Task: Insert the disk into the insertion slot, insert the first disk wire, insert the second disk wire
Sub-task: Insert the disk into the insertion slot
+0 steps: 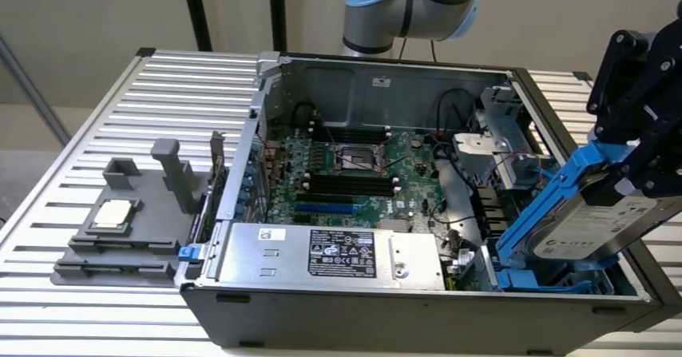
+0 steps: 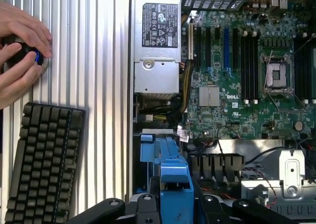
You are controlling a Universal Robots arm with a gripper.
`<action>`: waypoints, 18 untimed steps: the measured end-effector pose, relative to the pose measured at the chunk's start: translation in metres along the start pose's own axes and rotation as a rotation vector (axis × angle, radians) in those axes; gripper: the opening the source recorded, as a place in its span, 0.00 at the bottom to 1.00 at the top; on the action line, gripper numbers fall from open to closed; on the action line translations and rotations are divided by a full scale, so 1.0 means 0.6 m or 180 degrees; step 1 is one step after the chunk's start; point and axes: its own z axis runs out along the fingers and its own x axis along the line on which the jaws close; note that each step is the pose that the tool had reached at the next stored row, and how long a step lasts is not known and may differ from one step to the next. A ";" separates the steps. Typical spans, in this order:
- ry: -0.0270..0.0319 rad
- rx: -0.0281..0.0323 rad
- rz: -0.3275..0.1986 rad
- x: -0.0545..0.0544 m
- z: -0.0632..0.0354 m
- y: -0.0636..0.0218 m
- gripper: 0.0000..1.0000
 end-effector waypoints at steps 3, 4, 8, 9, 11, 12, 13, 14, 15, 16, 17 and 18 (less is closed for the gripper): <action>-0.0006 -0.0001 -0.0008 0.002 0.001 0.003 0.33; -0.0009 -0.0001 -0.0012 0.002 0.001 0.004 0.33; -0.0024 0.0000 -0.0037 0.002 0.003 0.006 0.33; -0.0028 0.0001 -0.0043 0.002 0.003 0.006 0.33; -0.0036 0.0003 -0.0057 0.002 0.004 0.006 0.33; -0.0040 0.0004 -0.0063 0.002 0.005 0.006 0.33; -0.0045 0.0007 -0.0070 0.002 0.006 0.006 0.33; -0.0050 0.0009 -0.0077 0.002 0.006 0.006 0.33; -0.0056 0.0012 -0.0084 0.002 0.007 0.006 0.33; -0.0062 0.0016 -0.0090 0.002 0.008 0.006 0.33; -0.0068 0.0018 -0.0096 0.002 0.008 0.006 0.33; -0.0075 0.0020 -0.0102 0.002 0.009 0.006 0.33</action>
